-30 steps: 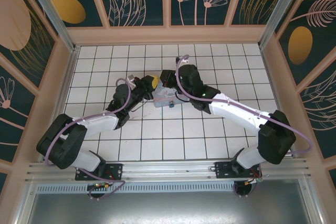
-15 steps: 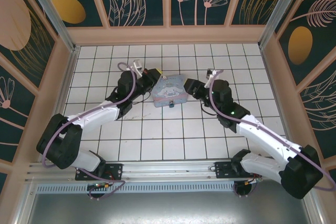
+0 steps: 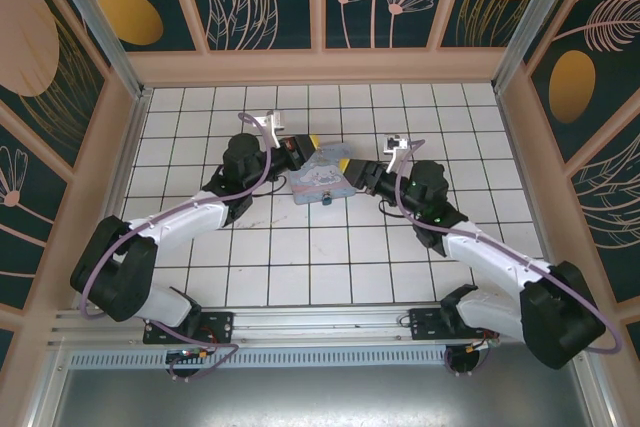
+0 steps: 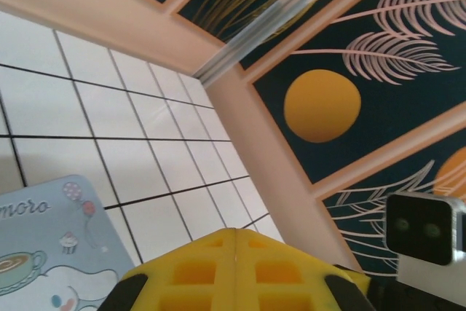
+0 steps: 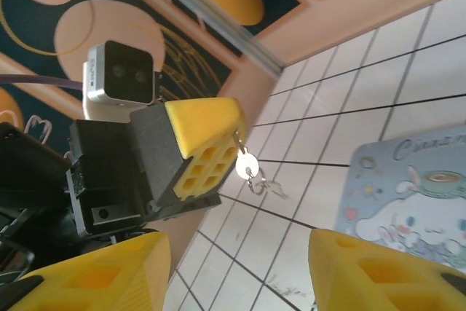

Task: Unlock the padlock with the key

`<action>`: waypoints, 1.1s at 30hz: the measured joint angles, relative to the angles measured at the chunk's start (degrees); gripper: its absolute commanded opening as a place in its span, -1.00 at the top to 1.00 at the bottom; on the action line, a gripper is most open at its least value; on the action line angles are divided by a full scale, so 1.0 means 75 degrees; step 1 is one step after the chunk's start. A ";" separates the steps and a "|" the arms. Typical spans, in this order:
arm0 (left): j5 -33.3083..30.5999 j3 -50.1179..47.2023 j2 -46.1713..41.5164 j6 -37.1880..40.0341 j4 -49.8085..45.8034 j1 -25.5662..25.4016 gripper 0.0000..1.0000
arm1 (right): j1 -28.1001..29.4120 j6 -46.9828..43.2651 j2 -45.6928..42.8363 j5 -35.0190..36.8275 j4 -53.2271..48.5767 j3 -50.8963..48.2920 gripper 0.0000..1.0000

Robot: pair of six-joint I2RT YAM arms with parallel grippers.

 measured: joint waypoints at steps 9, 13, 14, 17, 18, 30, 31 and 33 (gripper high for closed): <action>0.0149 -0.0498 0.0000 -0.0676 0.1323 0.0000 1.00 | -0.0166 0.0603 0.0801 -0.0364 0.1708 -0.0070 -0.03; 0.0146 -0.0697 0.0000 -0.0991 0.1719 0.0000 1.00 | -0.0236 0.0836 0.1134 -0.0396 0.2250 -0.0070 -0.02; 0.0146 -0.0729 0.0000 -0.1055 0.1816 0.0000 1.00 | -0.0236 0.0898 0.1192 -0.0396 0.2349 -0.0070 -0.01; 0.0143 -0.0781 0.0000 -0.1224 0.2034 0.0000 1.00 | -0.0245 0.1084 0.1358 -0.0420 0.2681 -0.0070 -0.01; 0.0137 -0.0799 0.0000 -0.1282 0.2107 0.0000 1.00 | -0.0245 0.1151 0.1419 -0.0434 0.2809 -0.0067 0.00; 0.0114 -0.0857 0.0000 -0.1480 0.2369 0.0000 1.00 | -0.0079 0.1728 0.2267 -0.0580 0.3730 0.0041 0.03; 0.0114 -0.0857 0.0000 -0.1480 0.2372 0.0000 1.00 | -0.0026 0.1731 0.2308 -0.0580 0.3777 0.0064 0.03; 0.0114 -0.0857 0.0000 -0.1483 0.2372 0.0000 1.00 | 0.0050 0.1751 0.2361 -0.0586 0.3858 0.0114 0.04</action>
